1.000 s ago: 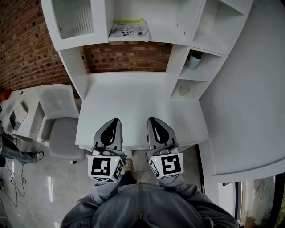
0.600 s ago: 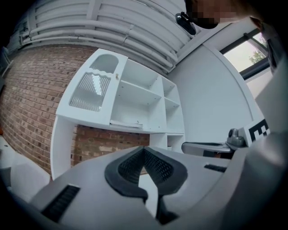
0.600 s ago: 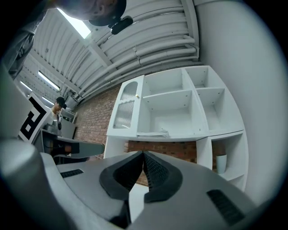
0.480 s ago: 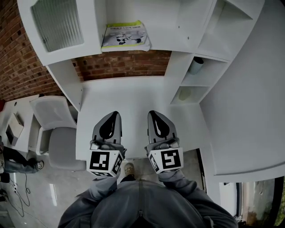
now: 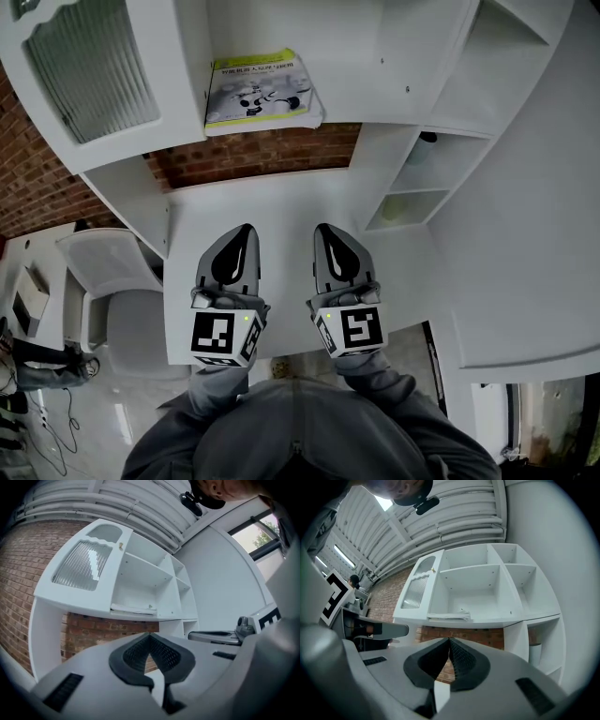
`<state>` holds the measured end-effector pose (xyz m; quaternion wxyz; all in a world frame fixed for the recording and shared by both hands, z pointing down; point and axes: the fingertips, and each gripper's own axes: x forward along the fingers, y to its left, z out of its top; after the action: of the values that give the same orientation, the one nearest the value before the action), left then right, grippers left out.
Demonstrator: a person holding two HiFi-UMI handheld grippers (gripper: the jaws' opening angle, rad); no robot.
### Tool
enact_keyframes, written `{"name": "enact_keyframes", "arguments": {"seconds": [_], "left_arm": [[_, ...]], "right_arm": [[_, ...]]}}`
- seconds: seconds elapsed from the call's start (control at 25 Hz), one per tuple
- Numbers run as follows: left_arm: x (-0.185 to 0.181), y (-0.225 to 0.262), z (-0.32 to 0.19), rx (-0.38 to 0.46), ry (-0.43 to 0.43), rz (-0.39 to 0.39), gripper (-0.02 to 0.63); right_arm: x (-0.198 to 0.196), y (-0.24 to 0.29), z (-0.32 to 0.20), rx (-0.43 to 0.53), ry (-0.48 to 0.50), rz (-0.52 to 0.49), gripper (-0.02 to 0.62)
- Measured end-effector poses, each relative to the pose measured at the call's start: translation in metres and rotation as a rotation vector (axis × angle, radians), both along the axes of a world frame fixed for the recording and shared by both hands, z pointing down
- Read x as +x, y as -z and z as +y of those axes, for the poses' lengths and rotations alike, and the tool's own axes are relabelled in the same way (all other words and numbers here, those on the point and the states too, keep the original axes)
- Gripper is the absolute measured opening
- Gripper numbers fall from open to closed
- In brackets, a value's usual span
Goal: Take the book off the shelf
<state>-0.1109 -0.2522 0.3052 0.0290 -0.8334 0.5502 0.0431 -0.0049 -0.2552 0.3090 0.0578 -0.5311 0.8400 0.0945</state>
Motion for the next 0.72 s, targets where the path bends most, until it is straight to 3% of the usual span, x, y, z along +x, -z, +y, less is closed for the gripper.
{"name": "enact_keyframes", "arguments": {"seconds": [0.72], "left_arm": [[-0.004,0.033,-0.03,0.067,0.015,-0.007,0.005]], "right_arm": [[-0.017,0.028,-0.034,0.045,0.063,0.014,0.026]]}}
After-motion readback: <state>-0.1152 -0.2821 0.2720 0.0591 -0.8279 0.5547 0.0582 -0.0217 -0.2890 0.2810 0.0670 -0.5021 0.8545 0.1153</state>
